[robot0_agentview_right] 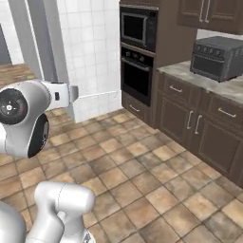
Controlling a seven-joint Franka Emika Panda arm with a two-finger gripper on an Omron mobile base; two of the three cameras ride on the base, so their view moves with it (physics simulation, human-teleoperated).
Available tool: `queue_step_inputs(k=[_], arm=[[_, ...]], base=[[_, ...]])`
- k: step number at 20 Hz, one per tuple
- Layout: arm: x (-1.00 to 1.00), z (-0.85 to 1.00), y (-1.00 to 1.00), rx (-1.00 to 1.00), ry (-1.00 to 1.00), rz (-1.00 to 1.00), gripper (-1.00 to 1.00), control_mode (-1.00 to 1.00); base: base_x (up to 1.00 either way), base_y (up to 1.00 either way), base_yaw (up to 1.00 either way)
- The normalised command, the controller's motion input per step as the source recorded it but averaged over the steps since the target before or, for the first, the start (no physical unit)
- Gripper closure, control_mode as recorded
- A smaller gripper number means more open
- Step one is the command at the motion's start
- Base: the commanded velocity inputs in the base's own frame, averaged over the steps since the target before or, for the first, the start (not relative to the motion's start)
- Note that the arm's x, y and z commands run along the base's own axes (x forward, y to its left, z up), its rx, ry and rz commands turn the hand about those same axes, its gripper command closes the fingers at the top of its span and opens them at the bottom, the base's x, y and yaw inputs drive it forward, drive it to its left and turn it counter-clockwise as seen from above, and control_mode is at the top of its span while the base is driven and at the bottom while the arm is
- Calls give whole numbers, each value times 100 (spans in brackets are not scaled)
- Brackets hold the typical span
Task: Open the cabinet and move the ladle to the pot. Then close the cabinet.
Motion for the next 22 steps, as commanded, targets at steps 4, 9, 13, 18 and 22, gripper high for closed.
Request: queue_step_inputs(k=[4,9,13,18,22], arm=[[0,0,0,0,0,0,100,100],[0,0,0,0,0,0,100,100],[0,0,0,0,0,0,100,100],[0,0,0,0,0,0,100,100],[0,0,0,0,0,0,100,100]], base=[[100,-42,48],[100,-14,25],[100,25,-3],[100,14,8],[99,-3,65]])
